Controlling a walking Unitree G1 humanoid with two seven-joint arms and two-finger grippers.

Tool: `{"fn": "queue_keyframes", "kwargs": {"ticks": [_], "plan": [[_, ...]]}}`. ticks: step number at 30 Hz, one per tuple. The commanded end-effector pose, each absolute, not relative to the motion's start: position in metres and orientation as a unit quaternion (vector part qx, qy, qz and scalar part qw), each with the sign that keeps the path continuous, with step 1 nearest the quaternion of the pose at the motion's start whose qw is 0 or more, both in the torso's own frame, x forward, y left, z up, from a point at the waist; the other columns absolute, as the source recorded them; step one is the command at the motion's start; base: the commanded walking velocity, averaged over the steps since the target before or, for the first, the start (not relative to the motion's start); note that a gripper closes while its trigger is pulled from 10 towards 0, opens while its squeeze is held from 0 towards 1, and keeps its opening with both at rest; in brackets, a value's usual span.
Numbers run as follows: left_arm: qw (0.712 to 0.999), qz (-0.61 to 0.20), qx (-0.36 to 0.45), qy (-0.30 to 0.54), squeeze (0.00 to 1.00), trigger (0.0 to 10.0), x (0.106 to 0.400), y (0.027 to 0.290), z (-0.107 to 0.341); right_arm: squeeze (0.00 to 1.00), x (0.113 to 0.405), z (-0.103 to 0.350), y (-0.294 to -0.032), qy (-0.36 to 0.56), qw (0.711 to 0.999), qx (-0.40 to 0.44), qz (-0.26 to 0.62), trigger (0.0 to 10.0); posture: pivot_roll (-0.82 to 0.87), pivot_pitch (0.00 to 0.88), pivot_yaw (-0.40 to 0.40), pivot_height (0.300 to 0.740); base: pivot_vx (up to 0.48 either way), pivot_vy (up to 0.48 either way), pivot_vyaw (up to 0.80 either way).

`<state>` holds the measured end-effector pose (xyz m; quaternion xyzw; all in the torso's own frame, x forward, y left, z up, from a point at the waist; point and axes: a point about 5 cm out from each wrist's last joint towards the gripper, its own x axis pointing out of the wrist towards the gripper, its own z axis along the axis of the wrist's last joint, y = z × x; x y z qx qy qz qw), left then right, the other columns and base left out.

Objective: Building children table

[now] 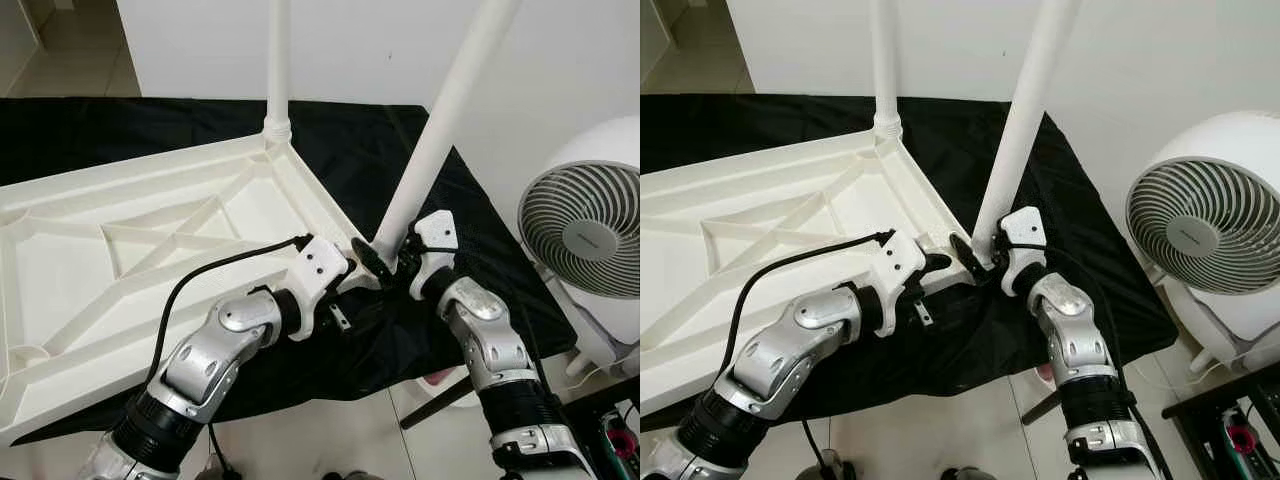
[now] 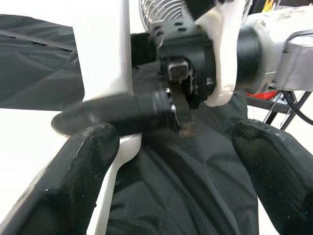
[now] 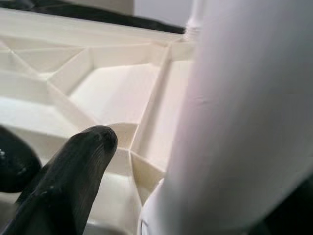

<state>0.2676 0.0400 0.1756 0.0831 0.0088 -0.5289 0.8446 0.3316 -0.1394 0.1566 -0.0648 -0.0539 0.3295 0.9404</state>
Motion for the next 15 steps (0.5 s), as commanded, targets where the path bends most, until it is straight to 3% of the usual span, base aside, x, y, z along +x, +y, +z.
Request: {"fn": "queue_keyframes", "kwargs": {"ticks": [1, 3, 4, 7, 8, 15], "plan": [[0.835, -0.543, 0.091, 0.010, 0.00, 10.0, 0.267, 0.040, 0.177, 0.00, 0.337, 0.154, -0.137, -0.048, 0.931, -0.069, 0.355, 10.0, 0.10, 0.070, -0.080, 0.740, 0.000, 0.000, 0.00], [0.835, -0.542, 0.092, 0.009, 0.00, 10.0, 0.267, 0.040, 0.177, 0.00, 0.339, 0.152, -0.137, -0.044, 0.930, -0.069, 0.359, 10.0, 0.10, 0.070, -0.080, 0.740, 0.000, 0.000, 0.00], [0.835, -0.542, 0.093, 0.009, 0.00, 10.0, 0.267, 0.040, 0.177, 0.00, 0.340, 0.151, -0.137, -0.041, 0.928, -0.068, 0.363, 5.8, 0.10, 0.070, -0.080, 0.740, 0.000, 0.000, 0.00], [0.836, -0.542, 0.092, 0.009, 0.00, 10.0, 0.267, 0.041, 0.177, 0.00, 0.341, 0.150, -0.139, -0.039, 0.928, -0.069, 0.364, 5.8, 0.10, 0.068, -0.079, 0.740, 0.000, 0.000, 0.00], [0.836, -0.541, 0.092, 0.009, 0.00, 10.0, 0.267, 0.041, 0.178, 0.00, 0.344, 0.147, -0.142, -0.030, 0.928, -0.065, 0.366, 0.0, 0.11, 0.070, -0.080, 0.740, 0.000, 0.000, 0.00], [0.836, -0.541, 0.092, 0.009, 0.00, 10.0, 0.267, 0.041, 0.178, 0.00, 0.344, 0.142, -0.147, -0.019, 0.927, -0.064, 0.368, 0.0, 0.11, 0.072, -0.080, 0.740, 0.000, 0.000, 0.00]]}}
